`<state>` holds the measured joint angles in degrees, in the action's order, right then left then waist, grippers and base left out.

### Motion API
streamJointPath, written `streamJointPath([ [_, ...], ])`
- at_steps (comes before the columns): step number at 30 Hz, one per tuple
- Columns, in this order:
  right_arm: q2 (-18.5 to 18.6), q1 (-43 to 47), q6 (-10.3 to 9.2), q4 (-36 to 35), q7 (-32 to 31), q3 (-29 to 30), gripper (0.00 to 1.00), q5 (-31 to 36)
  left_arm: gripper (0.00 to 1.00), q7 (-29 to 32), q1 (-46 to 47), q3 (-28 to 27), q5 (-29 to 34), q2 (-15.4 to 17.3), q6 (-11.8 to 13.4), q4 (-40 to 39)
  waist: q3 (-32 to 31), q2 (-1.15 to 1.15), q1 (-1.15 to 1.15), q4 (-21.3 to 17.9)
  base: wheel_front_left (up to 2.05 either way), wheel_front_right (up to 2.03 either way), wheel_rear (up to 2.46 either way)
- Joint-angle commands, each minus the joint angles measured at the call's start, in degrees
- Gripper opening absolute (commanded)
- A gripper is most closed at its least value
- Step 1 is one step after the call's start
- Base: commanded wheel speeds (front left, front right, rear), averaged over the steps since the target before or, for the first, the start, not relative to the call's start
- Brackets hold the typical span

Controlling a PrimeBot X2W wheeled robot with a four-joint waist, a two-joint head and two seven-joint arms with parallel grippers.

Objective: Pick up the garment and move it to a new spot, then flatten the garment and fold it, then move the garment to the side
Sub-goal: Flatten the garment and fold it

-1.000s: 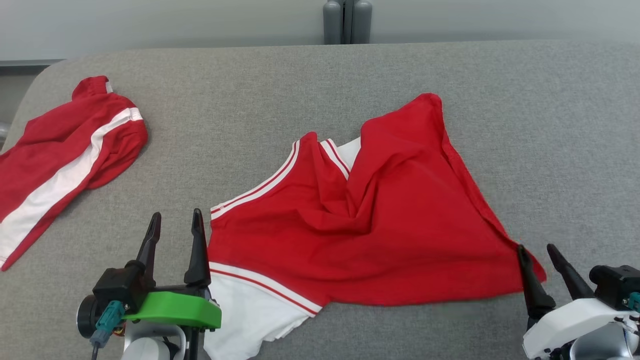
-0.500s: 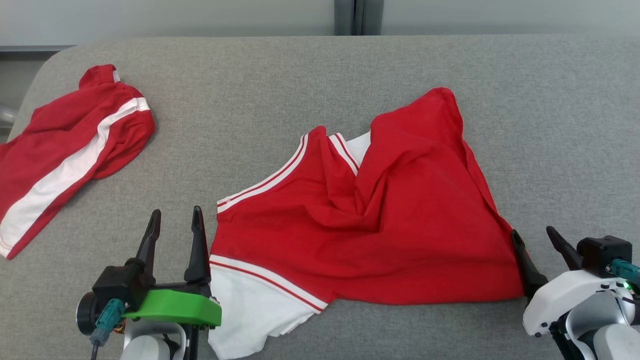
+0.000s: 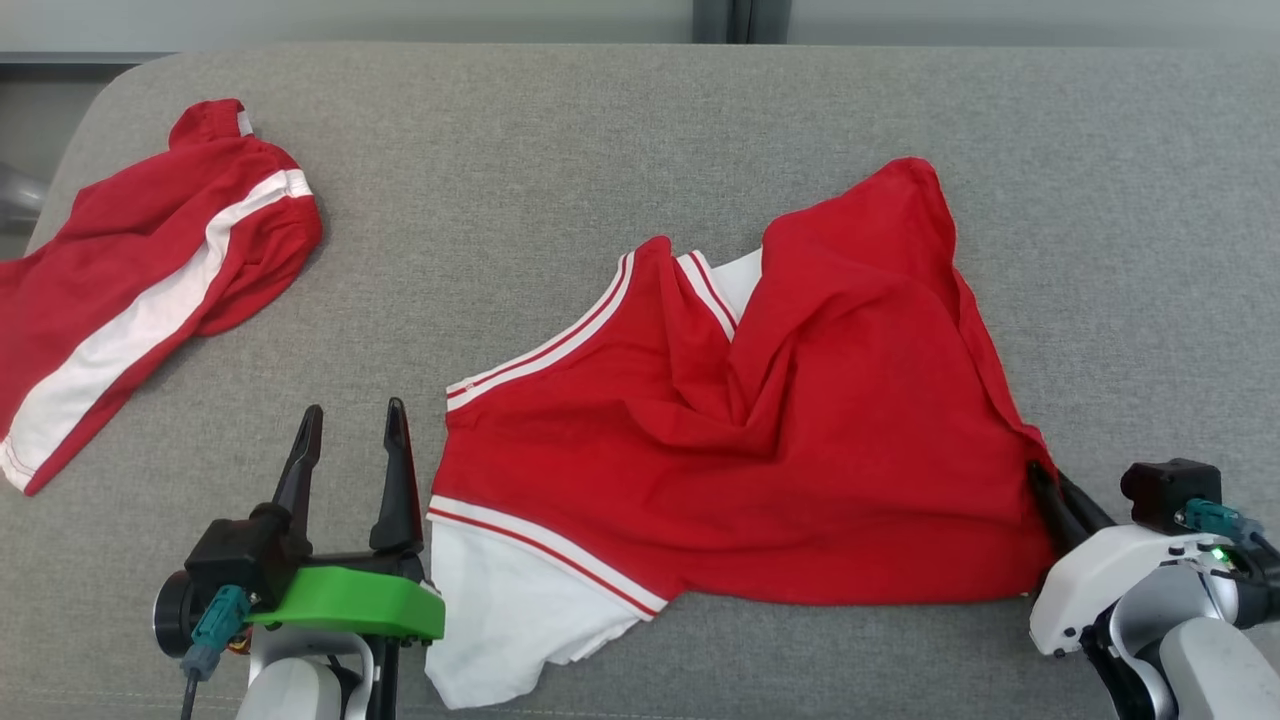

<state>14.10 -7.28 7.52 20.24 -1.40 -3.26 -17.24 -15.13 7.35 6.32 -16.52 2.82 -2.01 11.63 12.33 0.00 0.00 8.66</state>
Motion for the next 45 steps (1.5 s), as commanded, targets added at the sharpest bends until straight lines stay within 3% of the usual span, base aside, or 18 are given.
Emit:
streamJointPath([
  [1,0.7,-0.9,-0.06,-0.4,1.6,-0.2,0.0,-0.4,1.0,0.0,0.1,-0.1,0.0,0.1,0.2,0.2,-0.4,0.0,0.0,-0.1,0.0,0.0,0.0],
  [8,2.9,-1.8,-0.06,-6.4,4.5,-0.8,0.0,-2.9,1.0,0.0,-0.6,0.2,-0.4,0.1,0.5,0.0,-1.1,0.0,0.0,-0.1,0.0,0.0,0.0],
  [15,3.7,-6.6,-0.06,-11.0,1.0,-1.0,0.0,-3.7,1.0,0.0,0.0,0.8,-1.0,0.1,0.5,0.1,-1.0,0.0,0.0,0.7,0.0,0.0,0.0],
  [20,2.9,-12.9,-0.06,-7.0,-1.1,-2.5,0.0,-3.3,1.0,0.0,0.6,1.3,-1.3,0.1,0.5,0.4,-0.5,0.0,0.0,1.8,0.0,0.0,0.0],
  [27,2.4,-19.7,-0.06,5.2,-0.1,-4.7,0.0,-1.8,1.0,0.0,0.9,2.2,-1.9,0.1,0.8,0.5,-0.2,0.0,0.0,3.4,0.0,0.0,0.0],
  [28,2.4,-20.3,-0.06,6.5,0.7,-5.0,0.27,-1.7,1.0,0.0,0.9,2.2,-1.9,0.1,0.9,0.6,-0.2,0.0,0.0,3.5,0.0,0.0,0.0],
  [29,2.0,-20.7,-0.06,7.9,1.8,-5.0,0.97,-1.8,1.0,0.0,0.8,2.2,-2.0,0.1,0.9,0.6,-0.3,0.0,0.0,3.5,0.0,0.0,0.0],
  [36,2.6,-18.3,-0.06,12.2,7.4,-6.1,1.0,-3.0,1.0,0.0,-0.6,1.5,-1.3,0.1,1.0,0.7,-1.6,0.0,0.0,2.4,0.0,0.0,0.0],
  [45,5.6,-10.2,-0.06,7.4,9.4,-7.0,1.0,-5.6,1.0,0.0,-1.2,1.4,-0.3,0.1,0.7,0.5,-2.7,0.0,0.0,0.7,0.0,0.0,0.0],
])
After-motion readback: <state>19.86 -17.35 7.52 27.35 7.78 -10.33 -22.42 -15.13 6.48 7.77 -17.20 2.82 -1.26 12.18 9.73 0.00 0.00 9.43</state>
